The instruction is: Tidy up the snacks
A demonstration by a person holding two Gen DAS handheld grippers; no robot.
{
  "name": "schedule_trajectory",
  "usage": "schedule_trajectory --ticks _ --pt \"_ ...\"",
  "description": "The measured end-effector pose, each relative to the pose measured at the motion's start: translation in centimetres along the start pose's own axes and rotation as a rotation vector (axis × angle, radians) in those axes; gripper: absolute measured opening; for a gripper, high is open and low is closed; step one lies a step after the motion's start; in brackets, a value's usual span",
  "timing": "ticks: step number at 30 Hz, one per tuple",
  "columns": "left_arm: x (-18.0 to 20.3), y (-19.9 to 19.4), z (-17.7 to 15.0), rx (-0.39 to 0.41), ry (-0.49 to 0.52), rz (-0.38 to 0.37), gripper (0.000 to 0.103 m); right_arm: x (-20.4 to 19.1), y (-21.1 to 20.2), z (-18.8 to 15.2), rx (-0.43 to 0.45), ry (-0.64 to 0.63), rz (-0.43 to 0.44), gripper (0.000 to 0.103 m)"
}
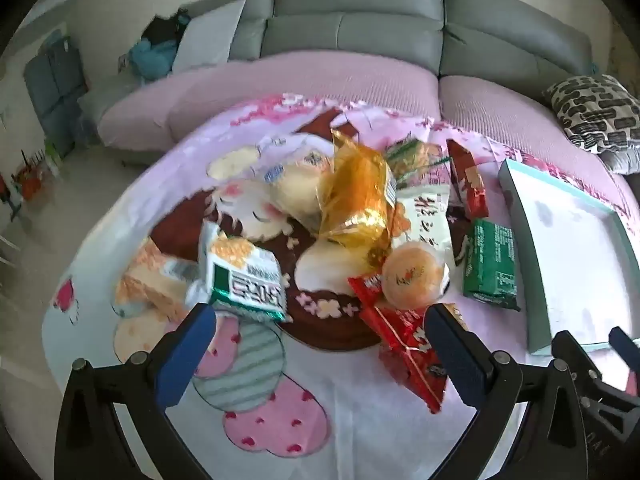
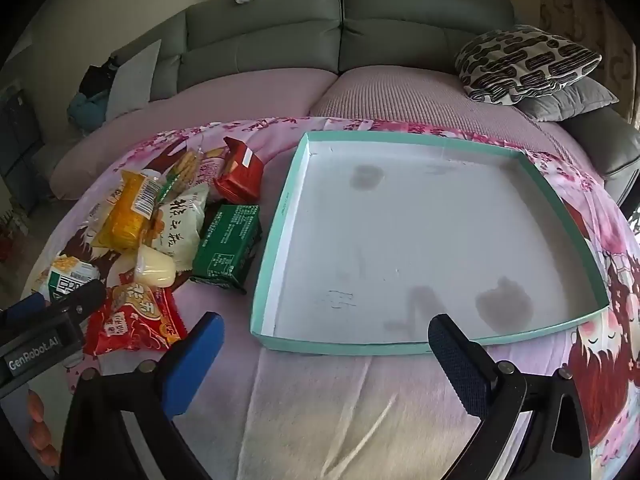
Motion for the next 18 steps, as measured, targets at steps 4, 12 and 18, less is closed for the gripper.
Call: schedule_trajectory --ticks 4,12,18 --pt "0.7 -0.2 0.1 0.033 0.051 0.009 0.103 -0.3 0.1 0.0 0.003 -0.008 0.005 0.103" --pt "0.8 0.3 0.2 0.047 0.053 -0.063 0.103 -0.1 -0.3 0.1 0.031 -0.016 0.008 0.103" --pt "0.8 0.3 0.2 0.04 0.048 -0.073 0.103 -0.1 0.1 0.2 0.028 -0.005 0.001 0.103"
Point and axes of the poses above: each gripper's, at about its wrist camera, not at the fingertips, and y roughly the way its jaws point, x to its right, z to its top, the point moved 9 cm from there along y, roughly the way its jaws point, and after that the axes turned 2 degrees about -x, right-handed, at the moved point
